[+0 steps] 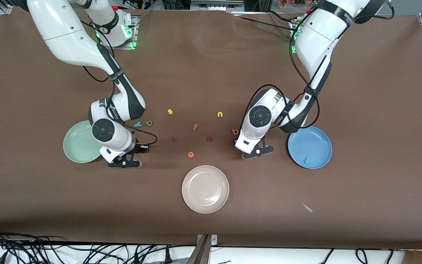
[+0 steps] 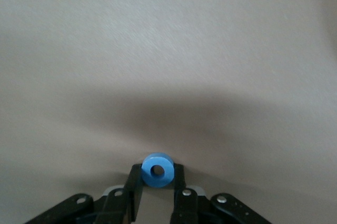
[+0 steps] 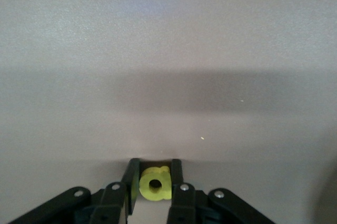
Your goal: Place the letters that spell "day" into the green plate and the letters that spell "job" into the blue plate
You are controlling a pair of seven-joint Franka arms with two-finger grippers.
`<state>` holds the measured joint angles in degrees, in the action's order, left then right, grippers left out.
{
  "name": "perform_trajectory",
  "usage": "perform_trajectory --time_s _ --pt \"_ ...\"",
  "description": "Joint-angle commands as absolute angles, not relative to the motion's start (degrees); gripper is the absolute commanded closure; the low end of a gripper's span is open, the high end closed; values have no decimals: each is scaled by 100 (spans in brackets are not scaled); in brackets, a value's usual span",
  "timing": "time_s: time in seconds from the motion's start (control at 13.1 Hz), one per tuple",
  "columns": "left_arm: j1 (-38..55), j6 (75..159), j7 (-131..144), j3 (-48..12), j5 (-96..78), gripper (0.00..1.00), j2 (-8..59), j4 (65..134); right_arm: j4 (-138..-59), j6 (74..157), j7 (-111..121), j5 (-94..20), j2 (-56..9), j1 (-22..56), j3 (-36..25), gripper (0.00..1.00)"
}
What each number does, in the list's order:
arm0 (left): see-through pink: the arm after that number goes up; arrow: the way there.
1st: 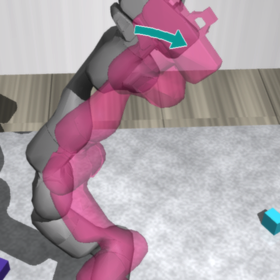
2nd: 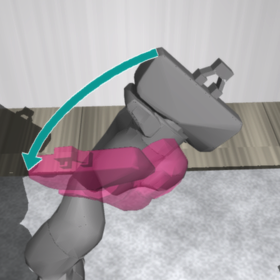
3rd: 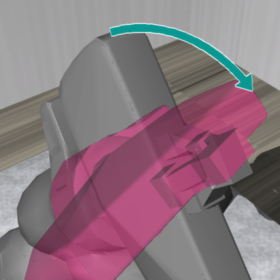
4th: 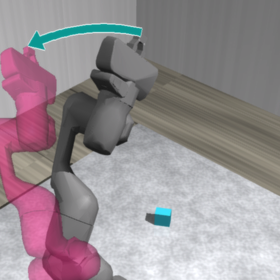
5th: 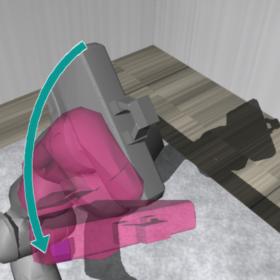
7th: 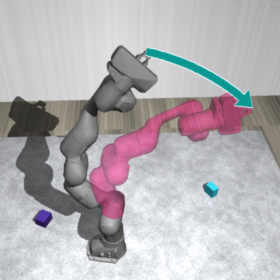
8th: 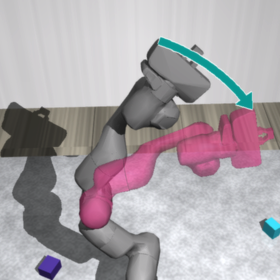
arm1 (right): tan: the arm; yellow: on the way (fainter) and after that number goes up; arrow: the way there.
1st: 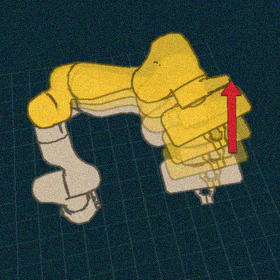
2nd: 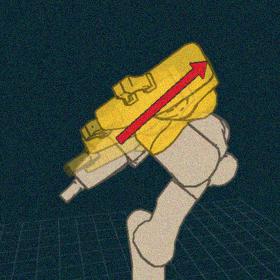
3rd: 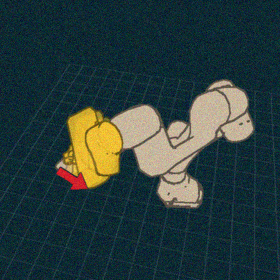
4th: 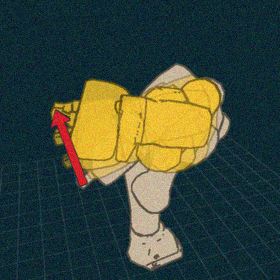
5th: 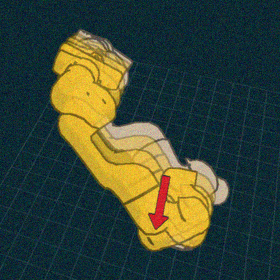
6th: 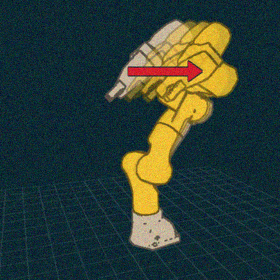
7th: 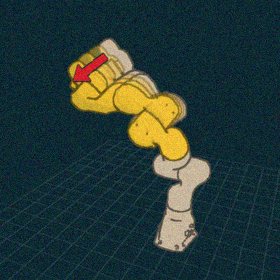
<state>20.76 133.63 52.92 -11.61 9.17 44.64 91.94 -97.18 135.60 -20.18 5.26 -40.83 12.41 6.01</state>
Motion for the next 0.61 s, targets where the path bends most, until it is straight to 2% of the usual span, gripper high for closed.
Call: perform_trajectory --time_s 0.0,0.23,0.53 --pt "1934 13115 5117 -1169 1028 96 4299 9158 -9406 13176 -2004 571 -4157 1248 633 75" --pt "1627 12299 4328 -1186 1002 95 3895 9079 -9299 13061 -1821 589 -4140 1248 633 76" --pt "1030 11234 2895 -1178 993 94 3429 9149 -9246 12474 -619 589 -3885 977 607 76"
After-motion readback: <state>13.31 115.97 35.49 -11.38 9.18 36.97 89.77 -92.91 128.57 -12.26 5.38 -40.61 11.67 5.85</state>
